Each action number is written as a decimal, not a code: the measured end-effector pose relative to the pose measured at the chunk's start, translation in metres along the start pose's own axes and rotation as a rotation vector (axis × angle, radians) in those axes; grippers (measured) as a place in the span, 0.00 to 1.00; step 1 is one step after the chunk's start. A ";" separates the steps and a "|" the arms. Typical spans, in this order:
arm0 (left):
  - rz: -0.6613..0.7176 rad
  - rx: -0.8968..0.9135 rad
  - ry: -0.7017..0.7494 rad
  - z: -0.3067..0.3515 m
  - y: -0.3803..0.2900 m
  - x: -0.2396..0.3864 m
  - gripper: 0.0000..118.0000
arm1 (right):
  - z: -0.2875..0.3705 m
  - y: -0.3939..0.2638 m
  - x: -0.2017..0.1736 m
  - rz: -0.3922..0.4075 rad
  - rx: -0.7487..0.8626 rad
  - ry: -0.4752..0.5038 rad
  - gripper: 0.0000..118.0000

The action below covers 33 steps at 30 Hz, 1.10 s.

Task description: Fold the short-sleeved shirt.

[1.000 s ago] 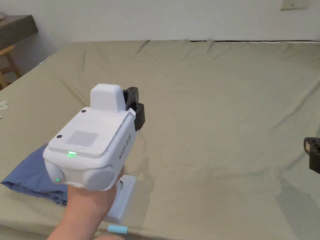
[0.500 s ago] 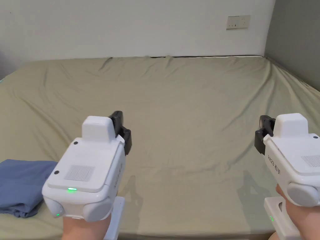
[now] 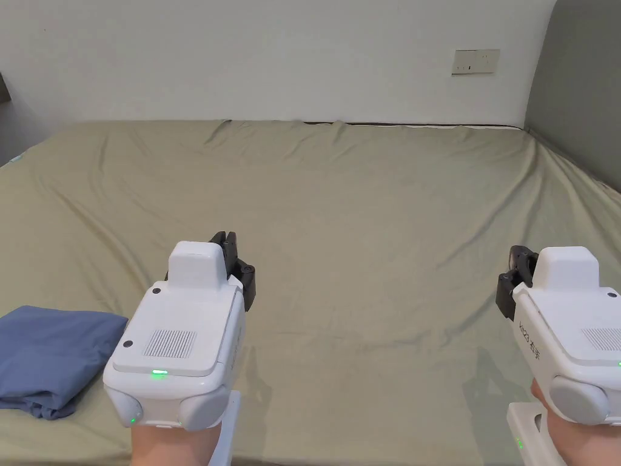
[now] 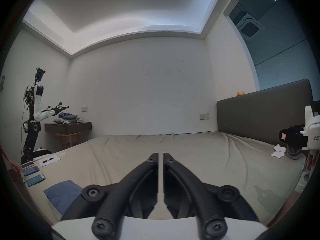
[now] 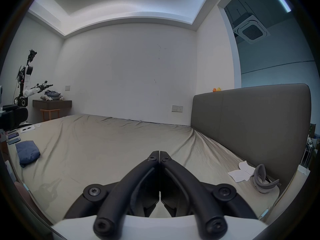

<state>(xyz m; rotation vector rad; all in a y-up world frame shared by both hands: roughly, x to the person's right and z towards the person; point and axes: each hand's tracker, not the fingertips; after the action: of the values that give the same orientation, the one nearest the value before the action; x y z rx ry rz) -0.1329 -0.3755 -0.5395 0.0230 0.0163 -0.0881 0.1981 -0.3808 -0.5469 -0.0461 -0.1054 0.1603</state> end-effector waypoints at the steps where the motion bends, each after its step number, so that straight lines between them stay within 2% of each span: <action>1: -0.005 0.002 0.004 0.000 -0.001 0.000 0.17 | 0.000 -0.002 -0.001 0.011 0.000 -0.009 0.01; 3: -0.012 0.001 0.007 0.000 -0.002 0.001 0.43 | -0.001 -0.006 -0.002 0.027 -0.003 -0.017 0.06; 4: -0.012 -0.001 0.006 -0.001 -0.002 0.000 0.57 | -0.001 -0.006 -0.004 0.048 -0.006 -0.028 0.14; 5: -0.011 -0.004 0.007 -0.001 -0.003 0.000 0.72 | -0.001 -0.007 -0.006 0.064 -0.003 -0.030 0.32; 6: -0.009 -0.007 0.009 -0.001 -0.004 -0.001 0.80 | -0.001 -0.008 -0.006 0.064 0.000 -0.028 0.49; 8: -0.008 -0.009 0.008 -0.003 -0.005 0.000 0.86 | 0.000 -0.008 -0.007 0.052 0.005 -0.027 0.88; 9: -0.011 -0.007 0.006 -0.002 -0.005 0.000 0.87 | 0.000 -0.008 -0.007 0.045 0.006 -0.035 0.96; 10: -0.017 -0.005 0.003 -0.002 -0.006 0.000 0.89 | 0.000 -0.009 -0.007 0.035 0.008 -0.043 1.00; 13: -0.032 -0.003 -0.002 -0.004 -0.006 0.000 1.00 | 0.002 -0.008 -0.007 0.042 0.022 -0.042 1.00; 16: -0.016 0.008 0.009 -0.005 -0.006 -0.001 1.00 | 0.002 -0.008 -0.008 0.038 0.024 -0.047 1.00; 19: 0.003 0.009 0.008 -0.006 -0.003 -0.003 1.00 | 0.002 -0.008 -0.005 -0.031 0.010 -0.045 1.00; 24: 0.024 -0.011 0.016 -0.008 -0.003 -0.005 1.00 | 0.000 -0.007 -0.005 -0.020 -0.021 -0.022 1.00; 27: 0.041 -0.017 0.003 -0.009 -0.004 -0.007 1.00 | -0.003 -0.007 -0.002 -0.106 -0.047 0.044 1.00; 29: 0.031 -0.022 0.001 -0.010 -0.005 -0.007 1.00 | -0.009 -0.007 0.002 -0.244 -0.145 0.134 1.00; 30: 0.017 -0.020 0.004 -0.011 -0.006 -0.006 1.00 | -0.009 -0.009 0.003 -0.259 -0.167 0.114 1.00; 33: 0.004 -0.016 0.010 -0.011 -0.007 -0.005 1.00 | -0.011 -0.002 -0.003 -0.137 -0.110 0.036 1.00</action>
<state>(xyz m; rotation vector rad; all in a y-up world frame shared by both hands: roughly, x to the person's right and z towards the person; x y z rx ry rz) -0.1390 -0.3814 -0.5503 0.0071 0.0268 -0.0840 0.1963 -0.3840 -0.5580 -0.1514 -0.0814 0.0164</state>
